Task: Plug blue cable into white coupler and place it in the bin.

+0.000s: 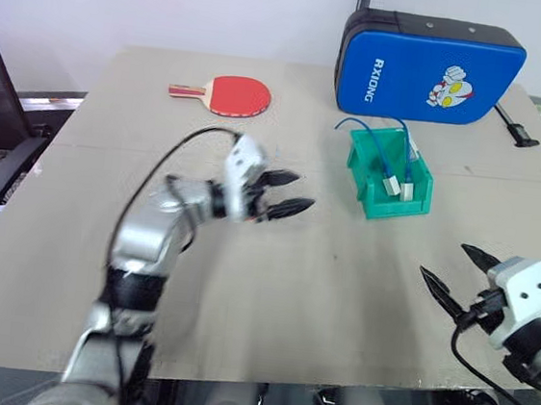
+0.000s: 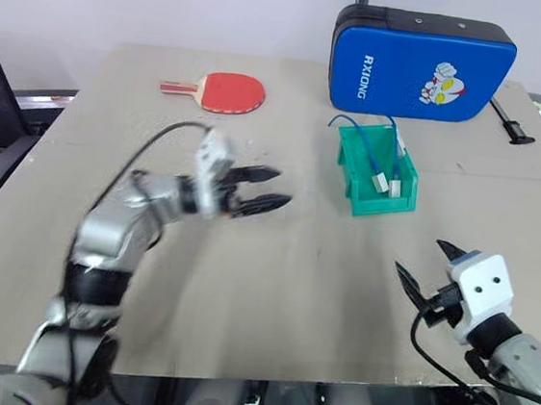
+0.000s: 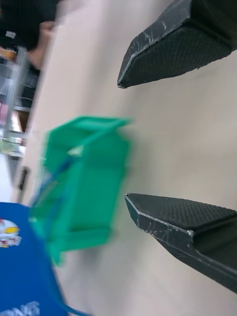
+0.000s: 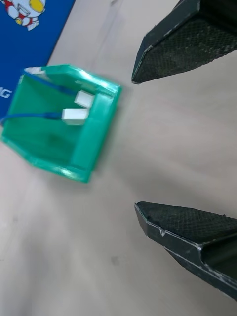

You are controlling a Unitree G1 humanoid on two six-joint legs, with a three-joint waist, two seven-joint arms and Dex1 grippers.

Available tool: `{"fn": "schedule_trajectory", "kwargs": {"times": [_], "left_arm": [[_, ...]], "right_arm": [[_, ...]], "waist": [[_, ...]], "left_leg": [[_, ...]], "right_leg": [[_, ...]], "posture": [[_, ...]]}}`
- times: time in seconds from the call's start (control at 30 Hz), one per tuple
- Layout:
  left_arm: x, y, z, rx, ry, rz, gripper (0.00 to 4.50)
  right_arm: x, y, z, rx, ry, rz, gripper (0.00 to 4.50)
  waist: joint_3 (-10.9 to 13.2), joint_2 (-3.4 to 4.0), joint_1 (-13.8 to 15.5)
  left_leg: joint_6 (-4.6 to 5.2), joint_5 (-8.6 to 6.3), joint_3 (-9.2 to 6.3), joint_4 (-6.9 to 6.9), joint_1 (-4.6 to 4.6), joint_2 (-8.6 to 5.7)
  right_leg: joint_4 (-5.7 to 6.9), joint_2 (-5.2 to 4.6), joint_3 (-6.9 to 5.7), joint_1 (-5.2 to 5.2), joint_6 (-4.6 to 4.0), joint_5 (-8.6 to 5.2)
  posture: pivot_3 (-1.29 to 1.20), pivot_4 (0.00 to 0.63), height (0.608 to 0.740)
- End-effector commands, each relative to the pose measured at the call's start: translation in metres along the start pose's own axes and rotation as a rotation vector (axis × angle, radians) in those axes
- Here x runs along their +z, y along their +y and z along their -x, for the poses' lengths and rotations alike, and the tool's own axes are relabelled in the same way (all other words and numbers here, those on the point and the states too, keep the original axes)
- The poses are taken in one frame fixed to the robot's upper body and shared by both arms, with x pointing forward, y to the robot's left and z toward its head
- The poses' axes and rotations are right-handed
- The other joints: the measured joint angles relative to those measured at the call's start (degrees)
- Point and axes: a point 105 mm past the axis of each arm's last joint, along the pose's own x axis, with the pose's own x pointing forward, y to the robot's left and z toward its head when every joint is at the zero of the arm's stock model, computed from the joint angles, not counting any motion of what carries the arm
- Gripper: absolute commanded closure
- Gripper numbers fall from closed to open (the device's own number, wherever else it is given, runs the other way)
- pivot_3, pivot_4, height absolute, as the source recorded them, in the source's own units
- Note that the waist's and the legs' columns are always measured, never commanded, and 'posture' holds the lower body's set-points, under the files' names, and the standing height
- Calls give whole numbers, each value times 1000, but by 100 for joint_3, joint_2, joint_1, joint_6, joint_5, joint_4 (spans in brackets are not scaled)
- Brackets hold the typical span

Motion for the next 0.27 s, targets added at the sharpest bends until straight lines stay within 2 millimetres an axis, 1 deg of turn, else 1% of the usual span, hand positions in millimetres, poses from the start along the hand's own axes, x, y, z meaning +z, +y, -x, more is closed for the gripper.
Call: {"fn": "schedule_trajectory", "kwargs": {"times": [0.03, 0.1, 0.17, 0.27], "left_arm": [[4, -12, 29, 38, -14, -29, 1034], [-9, -19, 49, 76, 30, -1, 1034], [-19, -26, 64, 100, 57, 33, 1034], [-25, -37, 75, 110, 70, 69, 1034]], "right_arm": [[0, -9, 14, 25, -6, 61, 756], [-8, -16, 20, 27, 20, 53, 756], [-14, -21, 24, 35, 41, 51, 756], [-18, -26, 26, 52, 55, 52, 756]], "waist": [[1, -2, 39], [1, -4, 32], [0, -4, 38], [0, -4, 33]], "left_leg": [[0, 0, 4, 1, 1, 0], [0, 0, 6, 7, 1, -2], [0, 0, 10, 6, 10, -2], [-1, 0, 26, 3, 25, 1]], "right_leg": [[0, -2, 1, 2, 0, 0], [0, -7, 1, 2, 0, 0], [2, -10, 1, 10, -1, 0], [6, -12, 7, 13, -1, 0]], "posture": [[0, 150, 731], [0, 150, 731], [0, 150, 731], [0, 150, 731]]}}
